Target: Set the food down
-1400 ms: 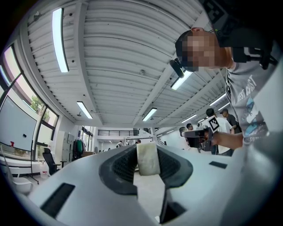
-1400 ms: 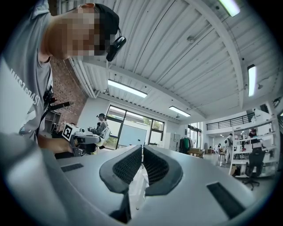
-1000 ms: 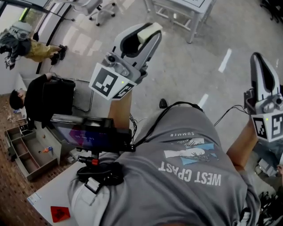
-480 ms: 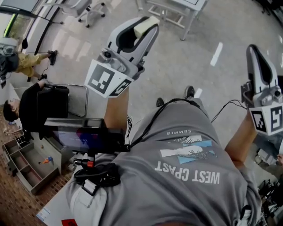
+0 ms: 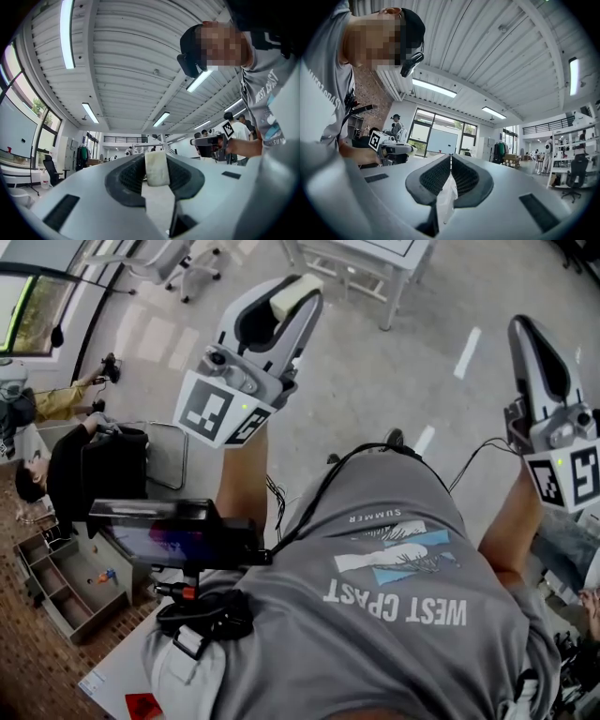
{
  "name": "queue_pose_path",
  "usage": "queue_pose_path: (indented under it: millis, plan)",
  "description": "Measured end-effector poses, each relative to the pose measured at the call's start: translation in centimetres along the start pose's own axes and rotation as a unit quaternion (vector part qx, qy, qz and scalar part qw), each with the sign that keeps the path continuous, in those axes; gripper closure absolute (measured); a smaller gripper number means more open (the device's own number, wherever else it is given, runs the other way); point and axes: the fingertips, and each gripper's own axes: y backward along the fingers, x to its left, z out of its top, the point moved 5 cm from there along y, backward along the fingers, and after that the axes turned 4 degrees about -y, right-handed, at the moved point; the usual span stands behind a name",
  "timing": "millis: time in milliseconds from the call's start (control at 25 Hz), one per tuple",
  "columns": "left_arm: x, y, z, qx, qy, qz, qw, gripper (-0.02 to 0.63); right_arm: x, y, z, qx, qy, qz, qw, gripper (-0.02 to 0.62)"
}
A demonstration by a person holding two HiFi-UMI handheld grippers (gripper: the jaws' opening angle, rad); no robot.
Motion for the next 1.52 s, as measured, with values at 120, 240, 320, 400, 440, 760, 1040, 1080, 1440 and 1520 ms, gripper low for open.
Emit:
queue_pose_path:
  millis: [120, 240, 320, 400, 440, 760, 1040, 1080, 1440, 1520]
  plan:
    - [0.4, -2.3, 1.1, 0.004, 0.001, 0.008, 1.0000, 0.500, -2.7, -0.3, 1.5, -0.001, -0.001, 0.007, 1.000, 0.586]
    - [1.1, -4.9, 0.9, 0.008, -0.002, 0.015, 0.9999, 0.500, -5.6, -1.0, 1.3, -0.005, -0.004, 0.015, 1.000, 0.586]
    - [1.6, -6.8, -0.3, 0.014, -0.002, 0.020, 0.9997, 0.500, -8.1, -1.3, -0.4, -0.007, -0.017, 0.019, 1.000, 0.586]
    - [1.7, -8.8, -2.2, 0.021, -0.002, 0.026, 0.9995, 0.500, -10.4, -1.4, -2.4, -0.007, -0.028, 0.025, 0.999, 0.586]
    - [1.7, -9.6, -3.0, 0.024, -0.002, 0.028, 0.9993, 0.500, -11.4, -1.5, -3.3, -0.006, -0.029, 0.027, 0.999, 0.586]
    - [3.8, -12.5, -5.1, 0.032, 0.000, 0.020, 0.9993, 0.500, -14.2, -3.1, -5.3, 0.008, -0.035, 0.017, 0.999, 0.586]
    - [10.0, -13.3, -6.4, 0.017, 0.004, -0.018, 0.9997, 0.500, -12.7, -7.7, -5.1, 0.014, -0.021, -0.019, 0.999, 0.586]
    - [11.0, -13.3, -6.4, 0.013, 0.003, -0.022, 0.9997, 0.500, -12.4, -8.5, -4.9, 0.016, -0.019, -0.023, 0.999, 0.586]
    - [17.9, -14.3, -8.3, -0.007, 0.016, -0.055, 0.9983, 0.500, -11.2, -14.6, -5.0, 0.036, -0.011, -0.054, 0.998, 0.586]
    - [18.4, -15.1, -8.9, -0.013, 0.018, -0.059, 0.9980, 0.500, -11.6, -14.8, -5.4, 0.041, -0.010, -0.059, 0.997, 0.586]
